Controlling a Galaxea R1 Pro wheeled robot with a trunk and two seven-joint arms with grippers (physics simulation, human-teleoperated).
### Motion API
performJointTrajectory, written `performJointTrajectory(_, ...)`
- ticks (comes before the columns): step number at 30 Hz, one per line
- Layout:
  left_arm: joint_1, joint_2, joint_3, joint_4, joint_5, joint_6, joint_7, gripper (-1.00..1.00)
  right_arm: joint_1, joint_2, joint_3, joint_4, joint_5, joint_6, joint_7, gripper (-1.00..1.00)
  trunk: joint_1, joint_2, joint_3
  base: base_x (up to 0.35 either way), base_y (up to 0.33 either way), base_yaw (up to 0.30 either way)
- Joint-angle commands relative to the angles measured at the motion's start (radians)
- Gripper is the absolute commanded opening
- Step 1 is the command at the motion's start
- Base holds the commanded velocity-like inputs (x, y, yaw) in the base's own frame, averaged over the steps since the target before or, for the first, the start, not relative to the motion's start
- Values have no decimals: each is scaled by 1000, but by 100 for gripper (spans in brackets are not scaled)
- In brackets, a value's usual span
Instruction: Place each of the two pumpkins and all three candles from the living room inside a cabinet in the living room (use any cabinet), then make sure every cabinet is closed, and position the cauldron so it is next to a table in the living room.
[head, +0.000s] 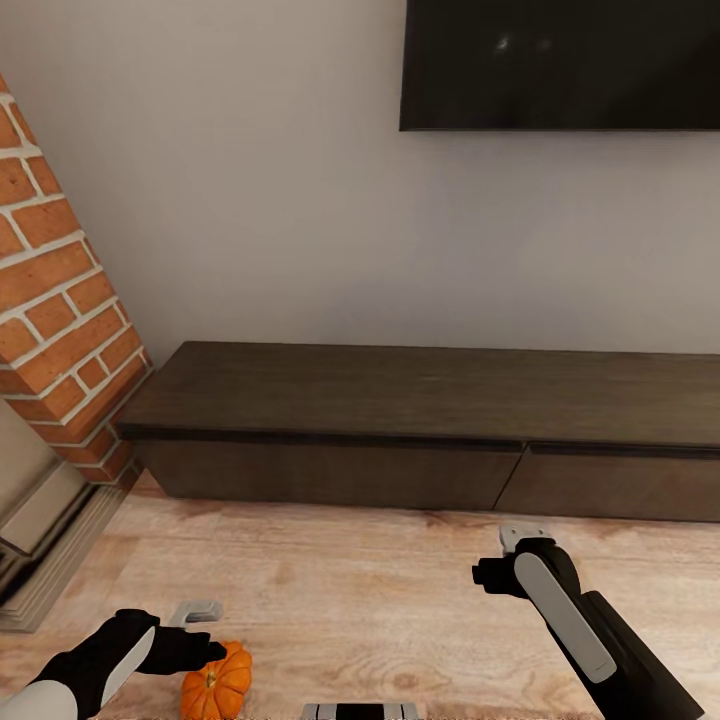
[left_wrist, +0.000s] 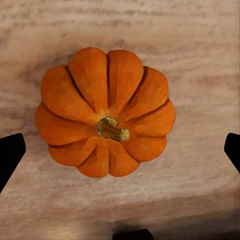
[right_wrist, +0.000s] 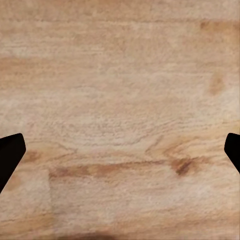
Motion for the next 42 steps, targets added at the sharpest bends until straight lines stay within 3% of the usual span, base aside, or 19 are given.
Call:
performJointTrajectory(1,-1,1,-4,-1,4,4,-1,100,-1,-1,2,-1,-9,3,-10,100,0,-1,-5,0,0,0)
performJointTrajectory(4,-1,2,-4,-1,4,4,-2,100,-1,-1,2,-1,-9,3,-10,100,2,-1,-16,0,0,0)
performJointTrajectory(27,-1,37,-3,-1,-1,0,-138,100,-1,-1,2,-1,-8,3,-12,100,2,-1,-16,1,0,0)
performJointTrajectory(35,-1,43,-3,-1,-53,0,-152,100,-1,-1,2,-1,-7,3,-12,100,2,-1,-16,126,0,0)
performJointTrajectory(42,-1,44,-1,-1,-68,-3,-143,100,-1,-1,2,-1,-7,3,-12,100,2,-1,-16,35,0,0)
